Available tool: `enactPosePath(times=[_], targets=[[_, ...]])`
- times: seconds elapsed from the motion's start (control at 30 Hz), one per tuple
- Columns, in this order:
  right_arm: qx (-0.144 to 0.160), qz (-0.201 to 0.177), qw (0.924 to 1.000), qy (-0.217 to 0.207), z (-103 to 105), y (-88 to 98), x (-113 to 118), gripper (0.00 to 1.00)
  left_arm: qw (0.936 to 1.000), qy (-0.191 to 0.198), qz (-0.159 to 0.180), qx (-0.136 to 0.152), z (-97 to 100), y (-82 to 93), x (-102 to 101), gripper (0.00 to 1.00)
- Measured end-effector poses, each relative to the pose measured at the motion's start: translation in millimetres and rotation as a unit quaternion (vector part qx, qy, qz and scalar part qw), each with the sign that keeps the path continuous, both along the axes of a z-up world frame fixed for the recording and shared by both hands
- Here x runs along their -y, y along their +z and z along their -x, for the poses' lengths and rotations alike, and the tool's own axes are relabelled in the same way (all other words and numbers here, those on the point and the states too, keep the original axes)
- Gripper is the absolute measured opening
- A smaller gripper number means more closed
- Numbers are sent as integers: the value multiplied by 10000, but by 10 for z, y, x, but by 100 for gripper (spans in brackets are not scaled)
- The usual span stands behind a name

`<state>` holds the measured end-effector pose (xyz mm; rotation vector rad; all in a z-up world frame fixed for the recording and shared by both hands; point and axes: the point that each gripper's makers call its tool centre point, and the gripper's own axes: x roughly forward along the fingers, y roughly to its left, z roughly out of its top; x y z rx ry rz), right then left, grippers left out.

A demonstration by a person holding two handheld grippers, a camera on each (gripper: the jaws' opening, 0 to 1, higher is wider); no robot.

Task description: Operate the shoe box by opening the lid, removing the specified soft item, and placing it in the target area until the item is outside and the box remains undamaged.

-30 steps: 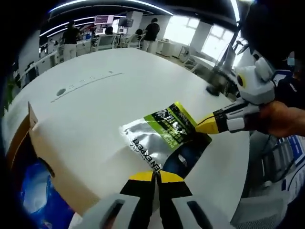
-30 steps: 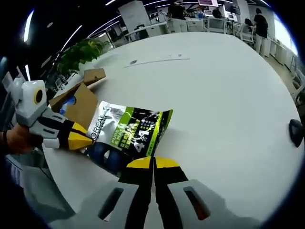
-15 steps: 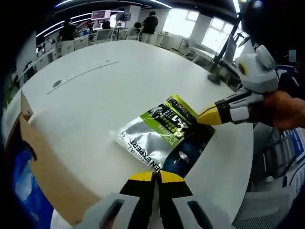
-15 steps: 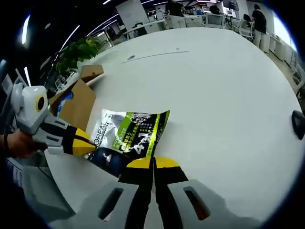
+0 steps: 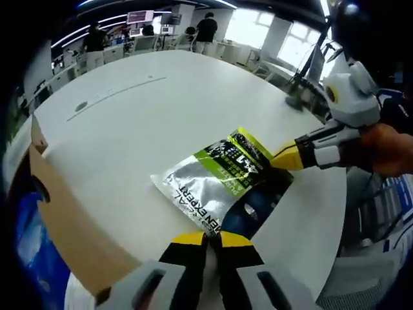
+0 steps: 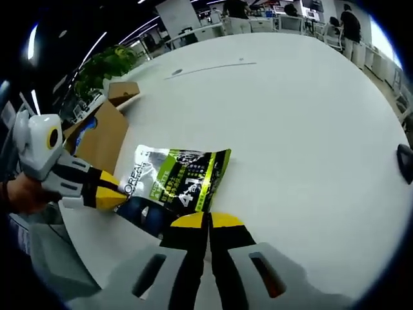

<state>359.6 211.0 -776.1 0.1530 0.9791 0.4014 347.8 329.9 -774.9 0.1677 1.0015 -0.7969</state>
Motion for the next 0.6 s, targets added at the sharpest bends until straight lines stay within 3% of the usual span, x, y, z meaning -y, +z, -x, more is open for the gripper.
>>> enactPosePath(times=[0.2, 0.37, 0.6], targets=[[13, 81, 10000, -10, 35, 24, 54, 4, 9992, -328, -147, 201, 69, 29, -35, 16], [79, 155, 9998, -87, 63, 73, 134, 10, 9991, -308, -119, 282, 36, 72, -116, 19], [271, 215, 9993, -112, 92, 226, 162, 11, 9976, -422, 88, 535, 135, 343, -173, 21]])
